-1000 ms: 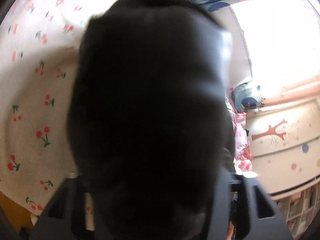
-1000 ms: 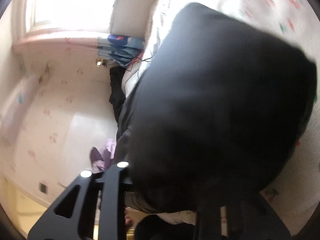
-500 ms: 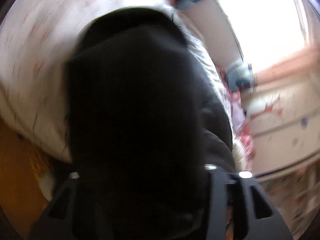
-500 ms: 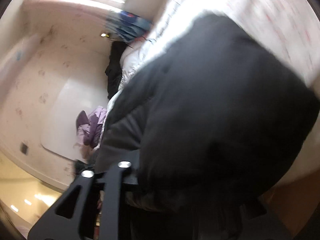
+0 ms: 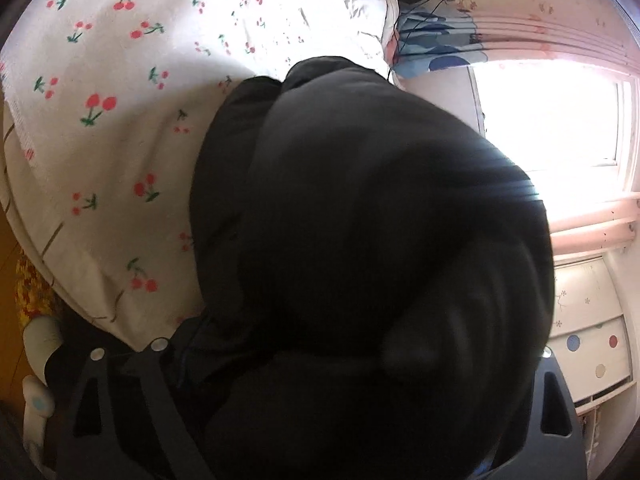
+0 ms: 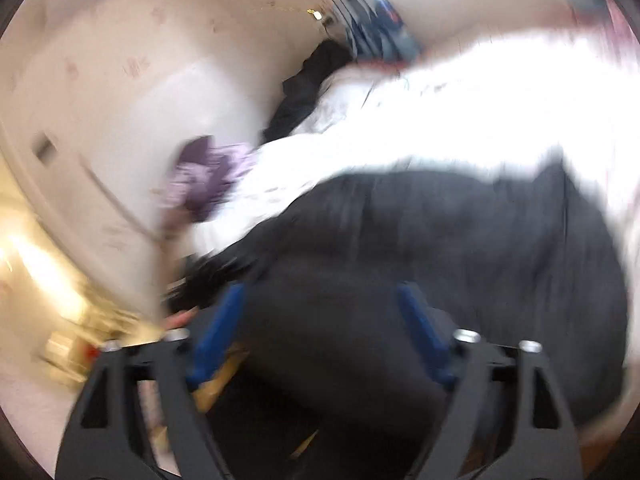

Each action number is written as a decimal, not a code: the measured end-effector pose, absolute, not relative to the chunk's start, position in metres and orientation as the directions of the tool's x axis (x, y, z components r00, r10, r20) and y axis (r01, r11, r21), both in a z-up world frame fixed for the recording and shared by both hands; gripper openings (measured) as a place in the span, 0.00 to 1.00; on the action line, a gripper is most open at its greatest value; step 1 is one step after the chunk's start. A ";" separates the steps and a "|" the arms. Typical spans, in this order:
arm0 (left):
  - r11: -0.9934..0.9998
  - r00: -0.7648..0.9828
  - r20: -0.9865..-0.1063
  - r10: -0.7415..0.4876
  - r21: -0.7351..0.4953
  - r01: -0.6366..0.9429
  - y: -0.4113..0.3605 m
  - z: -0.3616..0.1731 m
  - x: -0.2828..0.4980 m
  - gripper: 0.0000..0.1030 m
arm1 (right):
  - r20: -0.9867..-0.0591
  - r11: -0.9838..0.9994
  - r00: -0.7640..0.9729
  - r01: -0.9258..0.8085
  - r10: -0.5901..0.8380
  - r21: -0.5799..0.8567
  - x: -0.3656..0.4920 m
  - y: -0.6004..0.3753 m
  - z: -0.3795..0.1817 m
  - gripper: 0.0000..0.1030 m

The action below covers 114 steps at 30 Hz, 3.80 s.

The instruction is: Fold large clothes

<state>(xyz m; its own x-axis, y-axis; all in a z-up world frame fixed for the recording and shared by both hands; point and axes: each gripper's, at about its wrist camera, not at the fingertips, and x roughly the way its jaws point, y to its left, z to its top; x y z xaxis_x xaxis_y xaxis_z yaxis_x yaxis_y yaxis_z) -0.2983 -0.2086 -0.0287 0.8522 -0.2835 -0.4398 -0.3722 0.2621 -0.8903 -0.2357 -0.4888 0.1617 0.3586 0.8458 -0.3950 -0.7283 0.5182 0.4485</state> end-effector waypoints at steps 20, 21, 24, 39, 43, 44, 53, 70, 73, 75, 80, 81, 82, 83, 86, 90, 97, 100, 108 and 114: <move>0.513 0.837 -0.524 -0.159 -0.768 -0.383 -0.197 0.003 -0.264 0.82 | -0.723 0.784 0.524 -0.619 0.450 0.040 -0.184 -0.353 0.083 0.88; 0.505 0.838 -0.522 -0.160 -0.772 -0.385 -0.189 -0.003 -0.264 0.82 | -0.740 0.775 0.515 -0.631 0.433 0.014 -0.188 -0.350 0.065 0.91; 0.506 0.832 -0.533 -0.154 -0.766 -0.397 -0.187 -0.005 -0.258 0.82 | -0.724 0.762 0.523 -0.647 0.451 0.007 -0.187 -0.346 0.036 0.93; 0.470 0.813 -0.570 -0.121 -0.754 -0.459 -0.172 -0.012 -0.244 0.82 | -0.691 0.728 0.502 -0.684 0.520 0.052 -0.240 -0.380 0.057 0.93; 0.444 0.812 -0.570 -0.125 -0.764 -0.468 -0.169 -0.017 -0.249 0.82 | -0.742 0.685 0.455 -0.728 0.492 0.008 -0.243 -0.381 0.049 0.93; 0.441 0.810 -0.573 -0.123 -0.763 -0.473 -0.168 -0.017 -0.248 0.82 | -0.748 0.673 0.445 -0.739 0.492 0.003 -0.241 -0.381 0.049 0.93; 0.428 0.804 -0.586 -0.100 -0.755 -0.497 -0.183 -0.015 -0.234 0.82 | -0.669 0.785 0.620 -0.613 0.410 -0.087 -0.118 -0.341 0.121 0.93; 0.458 0.858 -0.510 -0.055 -0.777 -0.433 -0.188 0.016 -0.254 0.74 | -0.741 0.673 0.519 -0.729 0.427 -0.122 -0.224 -0.357 0.048 0.93; 0.517 0.866 -0.499 -0.046 -0.753 -0.407 -0.192 0.037 -0.248 0.74 | -0.725 0.679 0.531 -0.724 0.439 -0.119 -0.235 -0.365 0.065 0.93; 0.543 0.866 -0.498 -0.042 -0.739 -0.399 -0.195 0.046 -0.243 0.74 | -0.708 0.673 0.549 -0.726 0.444 -0.140 -0.247 -0.365 0.067 0.93; 0.589 0.873 -0.485 -0.048 -0.720 -0.367 -0.209 0.061 -0.233 0.73 | -0.717 0.690 0.535 -0.716 0.446 -0.104 -0.246 -0.371 0.048 0.93; 0.600 0.875 -0.481 -0.049 -0.715 -0.359 -0.213 0.063 -0.232 0.73 | -0.717 0.693 0.537 -0.714 0.445 -0.104 -0.247 -0.370 0.047 0.93; 0.618 0.877 -0.477 -0.052 -0.706 -0.347 -0.216 0.068 -0.230 0.73 | -0.716 0.695 0.540 -0.711 0.442 -0.107 -0.247 -0.370 0.047 0.93; 0.631 0.879 -0.474 -0.054 -0.699 -0.338 -0.219 0.071 -0.227 0.73 | -0.715 0.695 0.543 -0.710 0.441 -0.111 -0.247 -0.370 0.047 0.93; 0.662 0.884 -0.463 -0.065 -0.683 -0.309 -0.232 0.075 -0.250 0.73 | -0.710 0.697 0.547 -0.708 0.444 -0.109 -0.250 -0.369 0.046 0.93; 0.687 0.888 -0.453 -0.079 -0.670 -0.280 -0.231 0.088 -0.226 0.73 | -0.700 0.704 0.555 -0.703 0.450 -0.105 -0.257 -0.364 0.040 0.93; 0.724 0.893 -0.437 -0.108 -0.651 -0.231 -0.243 0.106 -0.212 0.73 | -0.689 0.715 0.570 -0.691 0.448 -0.107 -0.274 -0.366 0.042 0.93; 0.754 0.895 -0.424 -0.140 -0.632 -0.181 -0.256 0.115 -0.214 0.73 | -0.681 0.722 0.588 -0.680 0.436 -0.126 -0.284 -0.367 0.043 0.93; 0.837 0.871 -0.393 -0.295 -0.546 0.037 -0.294 0.146 -0.189 0.73 | -0.662 0.677 0.598 -0.713 0.452 -0.182 -0.329 -0.400 0.049 0.93; 0.891 0.812 -0.441 -0.382 -0.408 0.198 -0.354 0.157 -0.167 0.73 | -0.518 0.580 0.388 -0.765 0.763 0.281 -0.342 -0.501 0.061 0.93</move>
<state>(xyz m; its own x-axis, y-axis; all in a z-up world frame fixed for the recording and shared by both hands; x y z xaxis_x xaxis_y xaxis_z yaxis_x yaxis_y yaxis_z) -0.1669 -0.3539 0.1565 0.8119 -0.3824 -0.4411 0.1979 0.8912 -0.4083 -0.3421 -0.5012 0.0607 0.3876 0.7626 -0.5179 -0.7647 0.5798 0.2813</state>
